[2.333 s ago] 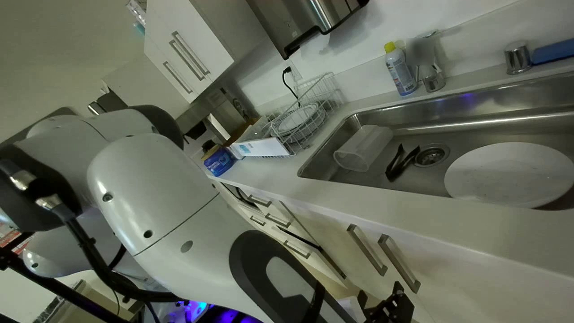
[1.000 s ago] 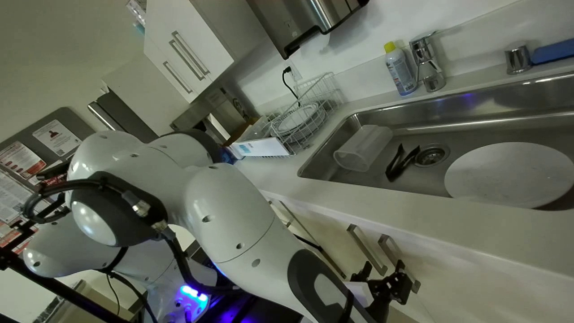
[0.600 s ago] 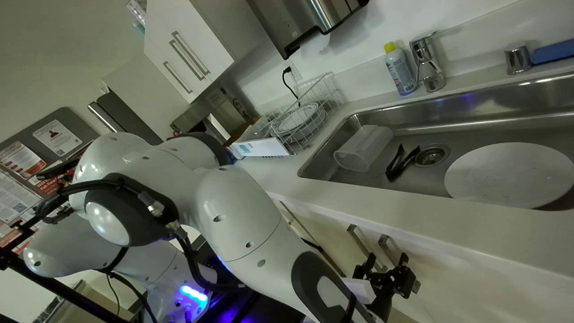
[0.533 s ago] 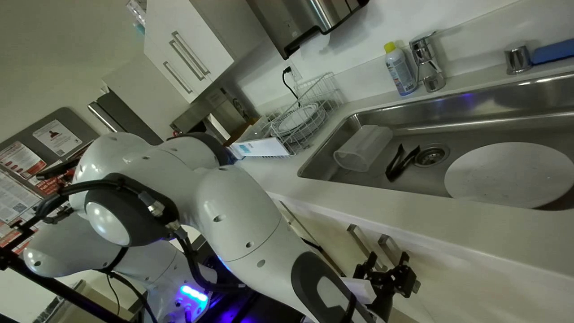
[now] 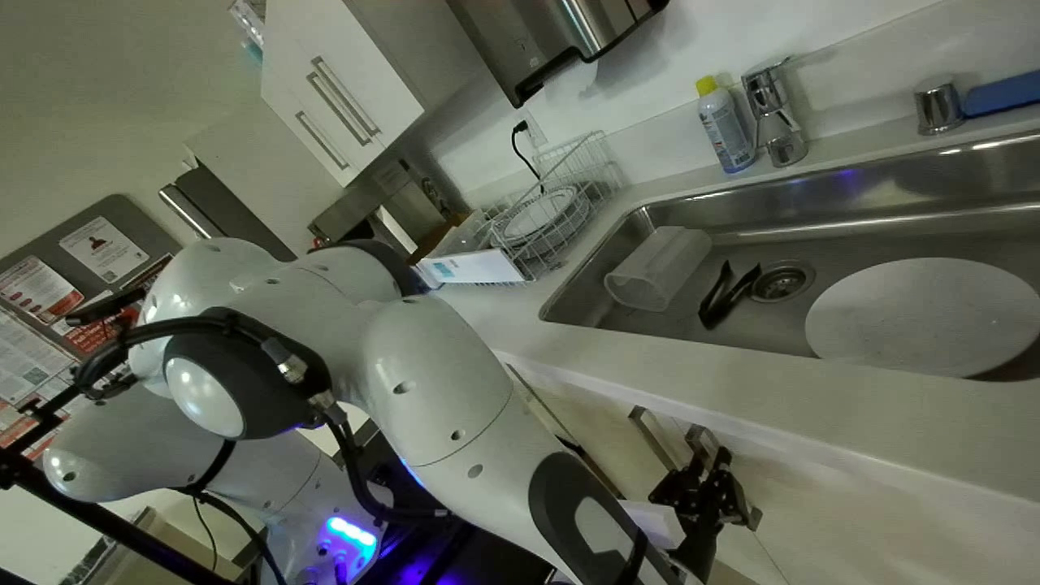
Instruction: Open the bottom right cupboard door
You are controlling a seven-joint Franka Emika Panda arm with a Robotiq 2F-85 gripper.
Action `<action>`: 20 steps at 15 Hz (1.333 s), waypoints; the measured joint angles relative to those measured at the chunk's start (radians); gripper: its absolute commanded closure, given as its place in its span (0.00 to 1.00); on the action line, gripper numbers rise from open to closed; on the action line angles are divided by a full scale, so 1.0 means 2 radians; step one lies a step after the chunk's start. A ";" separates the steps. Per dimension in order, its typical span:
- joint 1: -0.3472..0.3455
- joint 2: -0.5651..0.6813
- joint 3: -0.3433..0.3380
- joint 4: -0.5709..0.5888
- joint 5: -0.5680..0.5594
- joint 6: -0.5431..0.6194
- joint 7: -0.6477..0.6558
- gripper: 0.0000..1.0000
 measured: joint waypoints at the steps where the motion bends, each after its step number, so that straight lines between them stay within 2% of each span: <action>1: 0.001 0.001 0.000 0.000 0.001 0.000 0.000 0.99; 3: 0.003 0.004 -0.001 -0.001 0.004 -0.005 0.004 0.95; 8: 0.003 0.011 -0.005 -0.001 0.013 -0.021 0.004 0.95; 14: 0.003 0.020 -0.033 -0.007 0.011 -0.054 0.003 0.95; 17: 0.003 0.022 -0.052 -0.004 -0.008 -0.064 0.005 0.95; 20: 0.006 0.021 -0.084 0.010 -0.053 -0.068 0.020 0.95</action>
